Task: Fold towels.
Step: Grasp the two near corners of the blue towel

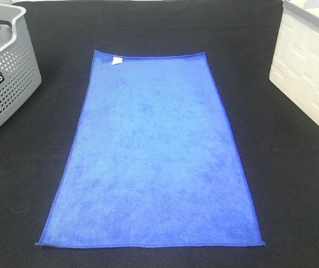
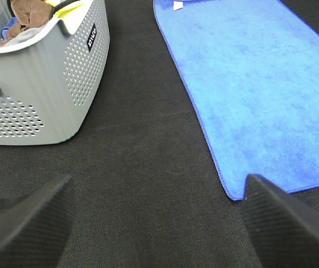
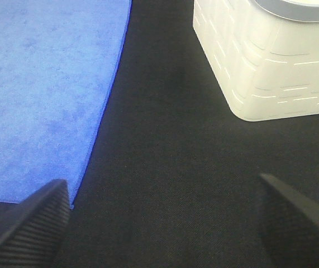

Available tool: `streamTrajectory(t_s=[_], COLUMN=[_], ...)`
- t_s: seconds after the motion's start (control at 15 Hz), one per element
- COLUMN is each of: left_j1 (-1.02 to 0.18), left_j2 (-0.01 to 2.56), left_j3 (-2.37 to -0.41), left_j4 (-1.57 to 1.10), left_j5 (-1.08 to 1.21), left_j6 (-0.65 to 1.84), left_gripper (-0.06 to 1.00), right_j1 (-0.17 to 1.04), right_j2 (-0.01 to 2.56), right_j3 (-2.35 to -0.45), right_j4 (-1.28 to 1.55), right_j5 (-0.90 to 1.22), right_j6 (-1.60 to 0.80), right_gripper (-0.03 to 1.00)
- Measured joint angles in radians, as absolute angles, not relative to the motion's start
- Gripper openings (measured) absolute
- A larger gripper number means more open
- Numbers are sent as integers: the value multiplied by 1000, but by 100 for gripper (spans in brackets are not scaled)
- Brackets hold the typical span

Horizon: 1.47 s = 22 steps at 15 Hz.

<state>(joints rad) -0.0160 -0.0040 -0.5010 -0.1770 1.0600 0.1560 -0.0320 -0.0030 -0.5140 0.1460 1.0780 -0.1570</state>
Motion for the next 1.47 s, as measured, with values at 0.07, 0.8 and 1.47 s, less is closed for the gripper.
streamTrajectory(t_s=[0.07,0.8,1.47], left_j1=[-16,-16,-16], left_j2=[-4,-4,-4], left_j3=[-501,-501,-501], left_j4=[-177,-177,-177], left_j5=[1060,1060,1060], left_j6=[156,156,156], left_gripper=[78,78,78], right_j1=[-32,-32,-32], right_j2=[-3,-3,-3], right_j3=[-514,-514,-514], right_j4=[146,146,146], right_j5=[1078,1078,1078], right_j6=[-157,-157,-157], right_gripper=[84,84,84])
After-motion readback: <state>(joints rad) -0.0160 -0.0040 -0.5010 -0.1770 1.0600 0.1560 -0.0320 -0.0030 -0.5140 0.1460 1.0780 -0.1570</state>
